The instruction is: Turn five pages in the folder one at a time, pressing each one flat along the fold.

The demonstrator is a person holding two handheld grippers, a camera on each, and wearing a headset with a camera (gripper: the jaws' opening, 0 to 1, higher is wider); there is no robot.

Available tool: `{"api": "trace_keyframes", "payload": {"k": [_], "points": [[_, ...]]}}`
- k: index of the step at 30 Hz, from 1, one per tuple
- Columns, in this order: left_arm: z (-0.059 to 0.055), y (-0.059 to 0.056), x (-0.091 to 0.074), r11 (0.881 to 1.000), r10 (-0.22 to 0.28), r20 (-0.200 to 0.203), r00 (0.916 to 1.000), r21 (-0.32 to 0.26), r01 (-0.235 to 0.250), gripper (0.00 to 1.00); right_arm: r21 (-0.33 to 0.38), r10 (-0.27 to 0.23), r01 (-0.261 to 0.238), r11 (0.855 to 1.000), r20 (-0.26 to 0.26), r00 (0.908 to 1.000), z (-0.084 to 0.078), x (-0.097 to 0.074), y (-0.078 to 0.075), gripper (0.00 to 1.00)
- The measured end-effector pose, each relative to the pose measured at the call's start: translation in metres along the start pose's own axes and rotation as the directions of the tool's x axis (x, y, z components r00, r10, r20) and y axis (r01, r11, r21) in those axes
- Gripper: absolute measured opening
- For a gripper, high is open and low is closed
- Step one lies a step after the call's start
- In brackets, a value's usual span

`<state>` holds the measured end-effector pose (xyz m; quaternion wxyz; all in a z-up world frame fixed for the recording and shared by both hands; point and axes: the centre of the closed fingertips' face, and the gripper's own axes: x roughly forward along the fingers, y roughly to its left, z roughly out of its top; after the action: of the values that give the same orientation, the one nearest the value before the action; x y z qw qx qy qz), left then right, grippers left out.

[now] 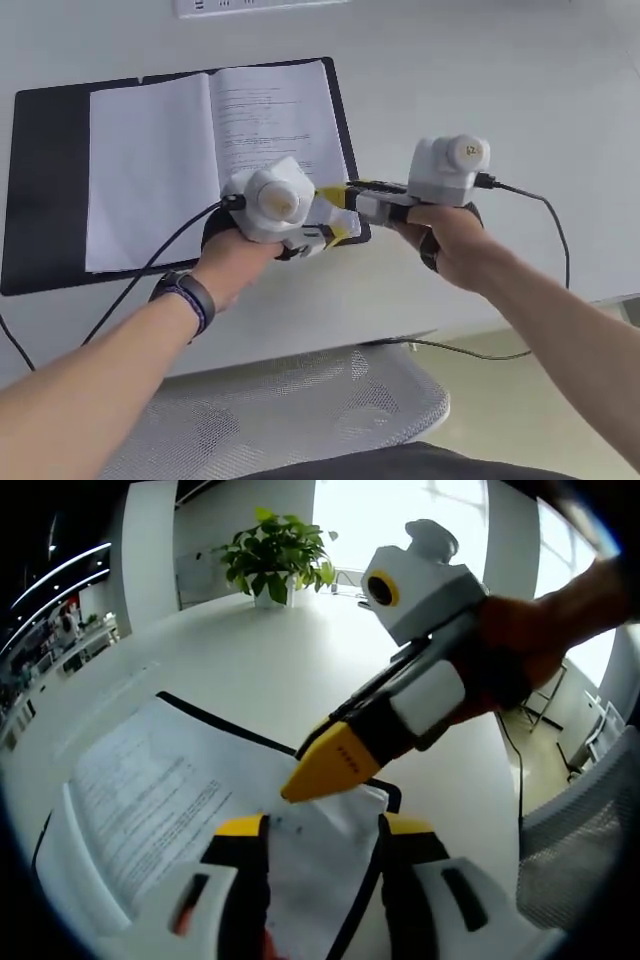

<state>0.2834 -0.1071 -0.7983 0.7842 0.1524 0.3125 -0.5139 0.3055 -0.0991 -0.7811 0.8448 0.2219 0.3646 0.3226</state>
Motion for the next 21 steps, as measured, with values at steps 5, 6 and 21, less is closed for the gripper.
{"api": "trace_keyframes", "payload": {"k": [5,6,21], "points": [[0.000,0.000,0.000,1.000,-0.004,-0.003,1.0000,-0.001,0.004,0.44,0.030,0.004,-0.004,1.000,0.001,1.0000,-0.007,0.000,0.003,0.06],[0.000,0.000,0.000,1.000,-0.004,-0.003,1.0000,-0.004,0.004,0.45,0.036,0.006,-0.005,0.999,-0.001,1.0000,-0.009,0.000,0.004,0.05],[0.005,0.009,-0.038,0.999,0.032,0.032,0.9990,-0.012,-0.031,0.53,0.073,-0.030,0.026,0.997,0.051,0.9983,-0.015,-0.012,0.016,0.00]]}}
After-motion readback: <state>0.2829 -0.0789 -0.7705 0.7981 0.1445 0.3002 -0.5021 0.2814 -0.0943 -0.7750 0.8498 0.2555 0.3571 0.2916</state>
